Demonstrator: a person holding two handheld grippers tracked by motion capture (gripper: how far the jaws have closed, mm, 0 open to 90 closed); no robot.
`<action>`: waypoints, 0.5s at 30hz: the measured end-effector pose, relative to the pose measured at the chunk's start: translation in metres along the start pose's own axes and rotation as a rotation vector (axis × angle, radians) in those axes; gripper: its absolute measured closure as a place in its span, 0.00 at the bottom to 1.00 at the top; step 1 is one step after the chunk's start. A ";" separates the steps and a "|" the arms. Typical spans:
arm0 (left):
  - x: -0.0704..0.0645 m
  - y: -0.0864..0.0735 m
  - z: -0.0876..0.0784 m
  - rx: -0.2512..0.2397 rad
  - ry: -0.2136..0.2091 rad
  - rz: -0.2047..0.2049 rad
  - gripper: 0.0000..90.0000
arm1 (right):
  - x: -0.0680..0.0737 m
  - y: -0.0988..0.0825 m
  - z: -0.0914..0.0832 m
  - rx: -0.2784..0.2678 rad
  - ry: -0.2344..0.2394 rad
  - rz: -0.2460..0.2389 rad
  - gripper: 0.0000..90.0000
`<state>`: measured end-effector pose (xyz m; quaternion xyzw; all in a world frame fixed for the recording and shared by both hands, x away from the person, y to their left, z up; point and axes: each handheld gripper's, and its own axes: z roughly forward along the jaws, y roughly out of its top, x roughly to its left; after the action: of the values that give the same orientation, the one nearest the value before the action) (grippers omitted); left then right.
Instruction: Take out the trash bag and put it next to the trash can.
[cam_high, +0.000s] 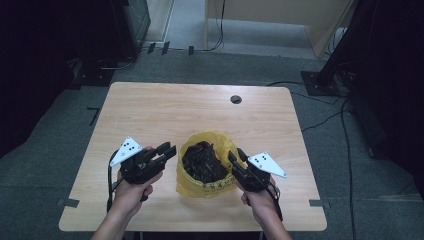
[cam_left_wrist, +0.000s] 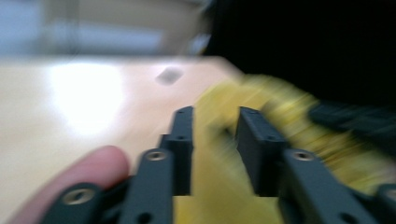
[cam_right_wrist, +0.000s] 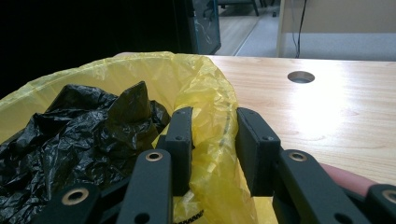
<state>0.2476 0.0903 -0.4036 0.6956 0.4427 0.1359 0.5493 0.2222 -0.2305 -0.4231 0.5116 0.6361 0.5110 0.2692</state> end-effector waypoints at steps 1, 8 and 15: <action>0.012 -0.025 -0.001 0.077 0.030 0.024 0.61 | 0.001 0.000 0.000 -0.002 -0.005 0.000 0.76; 0.023 -0.083 -0.006 0.201 -0.012 0.030 0.53 | 0.001 -0.001 0.002 -0.004 -0.002 0.000 0.76; -0.007 -0.104 0.026 0.337 0.047 0.179 0.43 | 0.001 -0.001 0.003 -0.005 -0.004 -0.002 0.75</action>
<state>0.2123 0.0686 -0.5028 0.8110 0.4083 0.1243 0.4001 0.2242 -0.2285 -0.4246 0.5115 0.6346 0.5114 0.2724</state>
